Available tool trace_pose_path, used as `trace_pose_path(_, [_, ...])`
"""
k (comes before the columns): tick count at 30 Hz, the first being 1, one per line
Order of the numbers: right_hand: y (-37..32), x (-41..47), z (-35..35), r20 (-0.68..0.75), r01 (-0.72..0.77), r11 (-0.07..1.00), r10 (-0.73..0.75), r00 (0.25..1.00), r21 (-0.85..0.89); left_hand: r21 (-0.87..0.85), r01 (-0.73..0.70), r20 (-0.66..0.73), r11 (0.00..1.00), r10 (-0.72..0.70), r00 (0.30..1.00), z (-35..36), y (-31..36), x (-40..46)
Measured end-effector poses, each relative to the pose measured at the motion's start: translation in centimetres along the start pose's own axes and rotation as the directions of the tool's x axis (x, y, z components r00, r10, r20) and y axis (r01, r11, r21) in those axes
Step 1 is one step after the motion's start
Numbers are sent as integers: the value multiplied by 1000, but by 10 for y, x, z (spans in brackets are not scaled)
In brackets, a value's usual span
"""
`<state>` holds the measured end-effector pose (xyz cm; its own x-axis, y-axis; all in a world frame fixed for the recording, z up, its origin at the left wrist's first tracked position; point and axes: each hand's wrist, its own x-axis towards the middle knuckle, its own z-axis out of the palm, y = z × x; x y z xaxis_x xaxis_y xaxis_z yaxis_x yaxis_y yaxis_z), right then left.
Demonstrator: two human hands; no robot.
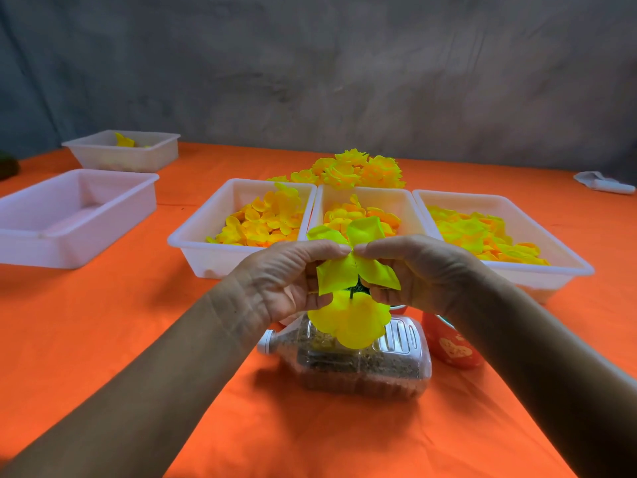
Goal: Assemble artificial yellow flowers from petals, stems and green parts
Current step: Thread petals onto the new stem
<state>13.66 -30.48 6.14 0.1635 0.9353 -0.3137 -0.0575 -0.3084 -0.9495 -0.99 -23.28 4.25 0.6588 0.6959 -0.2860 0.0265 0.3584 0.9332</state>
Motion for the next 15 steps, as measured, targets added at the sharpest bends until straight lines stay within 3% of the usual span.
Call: trace_pose_path(15, [5, -3, -1, -37, 11, 999, -9, 999, 34, -4, 11, -15, 1000, -11, 1000, 3, -5, 0])
